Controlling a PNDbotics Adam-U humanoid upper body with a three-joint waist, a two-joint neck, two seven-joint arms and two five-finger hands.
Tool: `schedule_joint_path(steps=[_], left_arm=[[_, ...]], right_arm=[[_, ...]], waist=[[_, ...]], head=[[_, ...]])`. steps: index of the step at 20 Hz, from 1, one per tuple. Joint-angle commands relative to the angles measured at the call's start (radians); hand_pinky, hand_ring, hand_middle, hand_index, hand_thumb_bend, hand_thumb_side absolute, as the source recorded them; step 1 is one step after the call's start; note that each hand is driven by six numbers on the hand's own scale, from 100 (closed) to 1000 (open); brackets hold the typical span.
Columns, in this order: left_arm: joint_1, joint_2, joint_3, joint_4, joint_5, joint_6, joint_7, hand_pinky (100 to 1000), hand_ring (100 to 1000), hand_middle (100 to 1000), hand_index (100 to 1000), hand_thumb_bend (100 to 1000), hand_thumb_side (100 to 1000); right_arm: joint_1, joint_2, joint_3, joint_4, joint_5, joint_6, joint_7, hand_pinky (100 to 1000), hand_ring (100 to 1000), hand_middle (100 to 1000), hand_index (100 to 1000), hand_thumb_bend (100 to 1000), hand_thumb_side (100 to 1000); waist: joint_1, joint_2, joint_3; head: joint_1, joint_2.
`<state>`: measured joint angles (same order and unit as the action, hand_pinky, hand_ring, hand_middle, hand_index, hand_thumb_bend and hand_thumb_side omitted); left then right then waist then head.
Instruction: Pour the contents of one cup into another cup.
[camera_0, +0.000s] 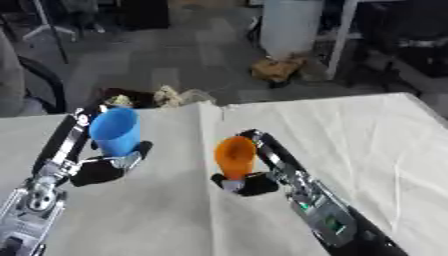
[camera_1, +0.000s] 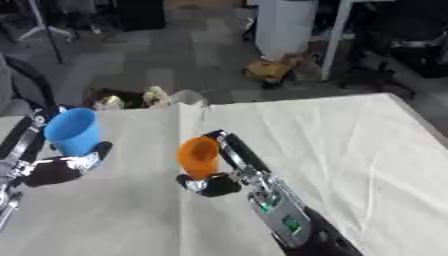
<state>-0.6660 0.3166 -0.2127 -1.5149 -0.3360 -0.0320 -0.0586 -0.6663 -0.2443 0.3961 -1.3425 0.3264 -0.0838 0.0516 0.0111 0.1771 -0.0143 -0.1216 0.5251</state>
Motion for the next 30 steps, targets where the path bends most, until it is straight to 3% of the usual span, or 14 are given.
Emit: schedule_joint_path(steps=[1, 13, 20, 30], left_arm=[[-0.053, 0.034, -0.023, -0.016, -0.044, 0.008, -0.031, 258, 263, 209, 692, 251, 100], [-0.187, 0.041, -0.091, 0.043, -0.373, -0.011, -0.158, 228, 210, 154, 652, 263, 100], [-0.230, 0.057, -0.113, 0.004, -0.582, -0.087, -0.207, 261, 190, 128, 621, 266, 100], [-0.260, 0.068, -0.152, -0.059, -0.752, -0.164, -0.215, 311, 172, 104, 601, 270, 100]], right_arm=[[-0.023, 0.015, 0.023, -0.027, -0.012, -0.008, 0.044, 797, 684, 393, 487, 399, 157], [-0.033, 0.057, 0.061, -0.017, -0.014, -0.021, 0.081, 799, 684, 394, 489, 397, 158], [-0.031, 0.062, 0.061, -0.009, -0.013, -0.024, 0.084, 800, 684, 395, 489, 396, 158], [-0.027, 0.068, 0.060, 0.001, -0.019, -0.026, 0.084, 800, 684, 395, 490, 398, 158]], waist=[[0.003, -0.022, -0.002], [0.004, -0.026, -0.015], [0.004, -0.030, -0.018], [0.007, -0.031, -0.020]], head=[[-0.001, -0.006], [0.003, -0.009], [0.001, -0.010], [-0.006, -0.011]])
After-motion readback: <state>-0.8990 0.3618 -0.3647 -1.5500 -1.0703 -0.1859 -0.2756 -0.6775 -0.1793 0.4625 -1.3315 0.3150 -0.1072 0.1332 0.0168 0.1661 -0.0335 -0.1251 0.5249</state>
